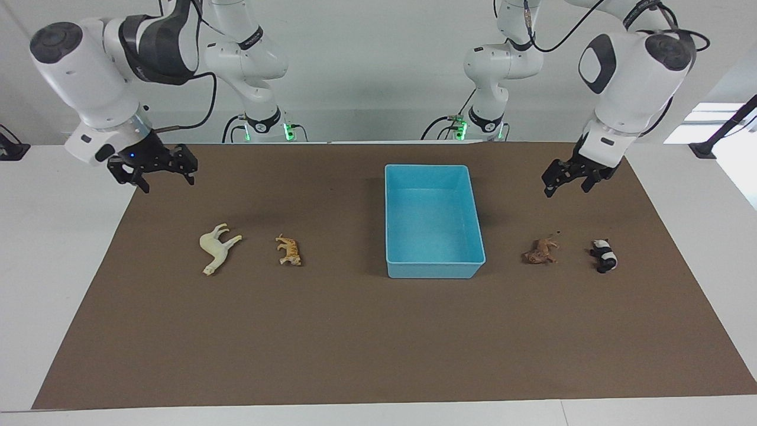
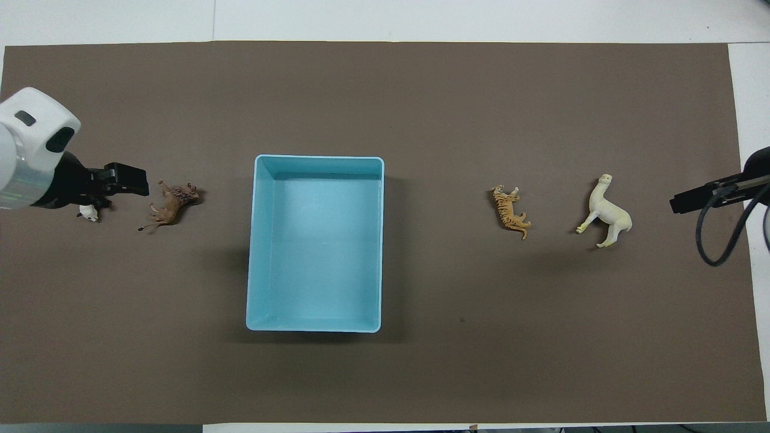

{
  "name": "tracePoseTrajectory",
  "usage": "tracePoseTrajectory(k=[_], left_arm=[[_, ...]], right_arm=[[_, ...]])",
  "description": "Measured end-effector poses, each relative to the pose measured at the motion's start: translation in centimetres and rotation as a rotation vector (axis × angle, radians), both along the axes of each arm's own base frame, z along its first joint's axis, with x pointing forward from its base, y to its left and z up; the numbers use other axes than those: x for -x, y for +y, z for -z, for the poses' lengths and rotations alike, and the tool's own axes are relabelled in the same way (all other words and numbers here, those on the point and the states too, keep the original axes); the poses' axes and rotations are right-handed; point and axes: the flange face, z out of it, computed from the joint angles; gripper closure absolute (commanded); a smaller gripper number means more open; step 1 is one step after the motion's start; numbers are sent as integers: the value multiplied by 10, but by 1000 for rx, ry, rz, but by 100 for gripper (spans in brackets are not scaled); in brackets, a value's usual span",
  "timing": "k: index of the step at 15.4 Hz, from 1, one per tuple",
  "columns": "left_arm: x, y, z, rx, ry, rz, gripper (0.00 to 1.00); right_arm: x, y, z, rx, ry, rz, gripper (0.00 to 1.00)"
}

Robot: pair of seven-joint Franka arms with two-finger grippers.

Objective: Put all toys into storage box
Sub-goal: 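Grasp the brown horse with the left gripper while the right gripper grasps the llama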

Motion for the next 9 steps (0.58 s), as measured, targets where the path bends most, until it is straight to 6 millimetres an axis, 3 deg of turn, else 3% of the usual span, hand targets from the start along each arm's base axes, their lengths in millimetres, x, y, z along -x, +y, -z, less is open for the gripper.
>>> tracePoseTrajectory(k=[2,4,6,9], left_arm=[[2,3,31,2,-27,-22,0],[-4,6,51,16,-50,-166,0],[-8,5,62,35,-40,-402,0],[-9,5,65,63,-27,-787,0]], right_arm=[[2,10,42,-2,-11,-87,0],[6,24,86,0,-33,-144,0],[11,34,122,4,-69,-213,0],[11,30,155,12,-104,-369,0]])
